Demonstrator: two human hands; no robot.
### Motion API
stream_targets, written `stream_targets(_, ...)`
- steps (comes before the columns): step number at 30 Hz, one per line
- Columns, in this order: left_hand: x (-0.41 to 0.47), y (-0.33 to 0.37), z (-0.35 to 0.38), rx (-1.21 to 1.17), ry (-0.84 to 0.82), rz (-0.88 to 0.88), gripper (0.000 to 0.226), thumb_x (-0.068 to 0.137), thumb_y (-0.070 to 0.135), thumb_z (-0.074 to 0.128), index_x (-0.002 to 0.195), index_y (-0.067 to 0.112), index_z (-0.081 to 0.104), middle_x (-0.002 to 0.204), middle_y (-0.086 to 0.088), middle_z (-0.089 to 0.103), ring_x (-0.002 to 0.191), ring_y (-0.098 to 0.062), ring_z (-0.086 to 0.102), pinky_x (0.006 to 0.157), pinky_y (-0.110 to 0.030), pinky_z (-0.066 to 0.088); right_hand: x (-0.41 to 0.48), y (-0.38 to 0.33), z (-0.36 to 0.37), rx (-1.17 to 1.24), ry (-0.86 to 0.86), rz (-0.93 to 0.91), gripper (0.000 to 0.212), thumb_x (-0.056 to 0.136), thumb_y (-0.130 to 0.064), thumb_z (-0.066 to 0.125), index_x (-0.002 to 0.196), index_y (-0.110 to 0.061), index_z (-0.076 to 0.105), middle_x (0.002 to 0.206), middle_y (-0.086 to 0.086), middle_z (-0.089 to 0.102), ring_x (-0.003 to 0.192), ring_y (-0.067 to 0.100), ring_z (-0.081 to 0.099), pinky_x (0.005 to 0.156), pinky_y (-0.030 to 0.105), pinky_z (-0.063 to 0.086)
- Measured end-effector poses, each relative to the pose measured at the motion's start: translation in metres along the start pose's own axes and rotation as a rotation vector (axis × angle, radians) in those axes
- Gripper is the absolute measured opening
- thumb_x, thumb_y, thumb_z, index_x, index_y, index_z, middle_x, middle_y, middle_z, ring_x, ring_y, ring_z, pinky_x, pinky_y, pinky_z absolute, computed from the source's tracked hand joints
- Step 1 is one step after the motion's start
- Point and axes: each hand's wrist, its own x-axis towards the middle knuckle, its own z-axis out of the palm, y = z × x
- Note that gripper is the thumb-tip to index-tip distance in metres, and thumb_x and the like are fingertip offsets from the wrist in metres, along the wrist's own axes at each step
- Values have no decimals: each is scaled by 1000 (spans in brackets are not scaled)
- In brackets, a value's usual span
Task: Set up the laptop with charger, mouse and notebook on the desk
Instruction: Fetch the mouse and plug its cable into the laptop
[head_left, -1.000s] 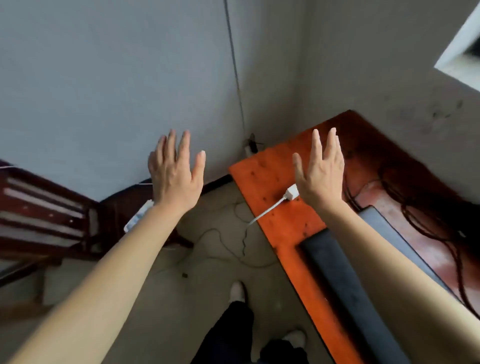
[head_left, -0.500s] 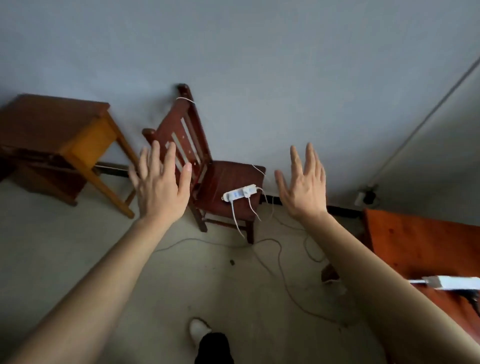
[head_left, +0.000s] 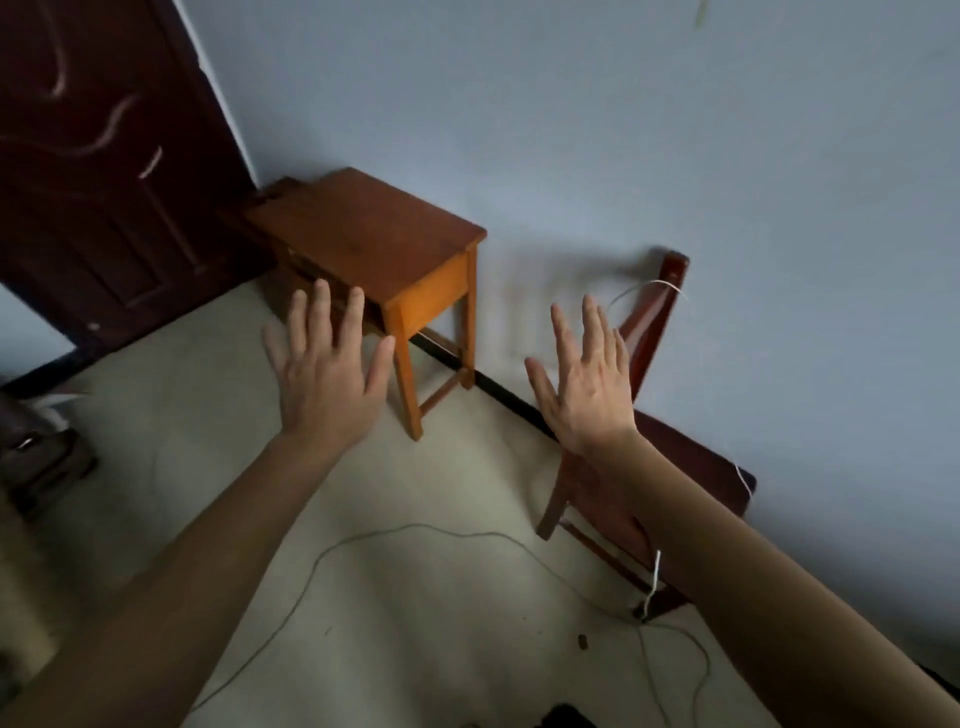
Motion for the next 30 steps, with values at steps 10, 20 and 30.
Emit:
stream_targets(10,118,-168,68,168,-39,-215,69,99,63,24,153,21,28,160,-18,23,146,-41,18,111,-70,15,205,-117,135,50,-111,-241,70,100,-70,18,160,-34,11,169,16,4,155,38,7,124,56,14)
stream_targets(20,322,-293,78,301,47,-347,70,99,60,29,155,20,24,161,-21,21,147,-42,18,113,-67,16,478,-245,225,138,-175,-430,78,98,-73,23,161,-31,1,169,9,-11,155,31,-11,123,51,-3)
stream_targets(30,420,-495,115,240,29,-437,71,97,58,33,155,17,27,162,-22,19,147,-43,17,112,-68,19,620,-418,326,76,-176,-551,80,98,-69,32,161,-30,0,169,12,-9,156,32,-8,121,46,-7)
